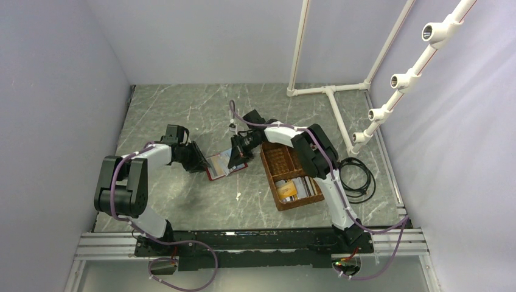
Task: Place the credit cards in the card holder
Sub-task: Insert the credit card into the card holder.
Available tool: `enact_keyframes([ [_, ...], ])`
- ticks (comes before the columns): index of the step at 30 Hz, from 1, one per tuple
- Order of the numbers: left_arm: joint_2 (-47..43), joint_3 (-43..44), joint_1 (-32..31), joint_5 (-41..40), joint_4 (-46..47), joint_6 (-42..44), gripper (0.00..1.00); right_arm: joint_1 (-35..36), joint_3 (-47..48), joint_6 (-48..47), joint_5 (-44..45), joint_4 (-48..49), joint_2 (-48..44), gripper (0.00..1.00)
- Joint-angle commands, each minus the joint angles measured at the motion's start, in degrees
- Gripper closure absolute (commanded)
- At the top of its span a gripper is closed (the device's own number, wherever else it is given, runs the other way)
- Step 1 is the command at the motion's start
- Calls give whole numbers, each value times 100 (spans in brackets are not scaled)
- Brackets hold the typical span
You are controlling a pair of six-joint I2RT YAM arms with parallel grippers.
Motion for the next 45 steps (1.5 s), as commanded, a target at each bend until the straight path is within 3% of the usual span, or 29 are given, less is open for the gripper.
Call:
enact_keyframes([
  [1,364,-214,-31,-528,-217,213,63,-6,203,75,85,326,227,100],
  [23,351,-234,-31,-471,-164,231,63,37,-105,764,65,1449,392,100],
  [33,379,-271,-31,-412,-80,193,63,147,-822,1638,167,2802,161,100],
  [37,359,-270,-31,-404,-82,188,63,219,-816,1579,197,2643,144,100],
  [45,337,-313,-31,-396,-45,187,63,238,-406,80,1424,577,-260,69],
])
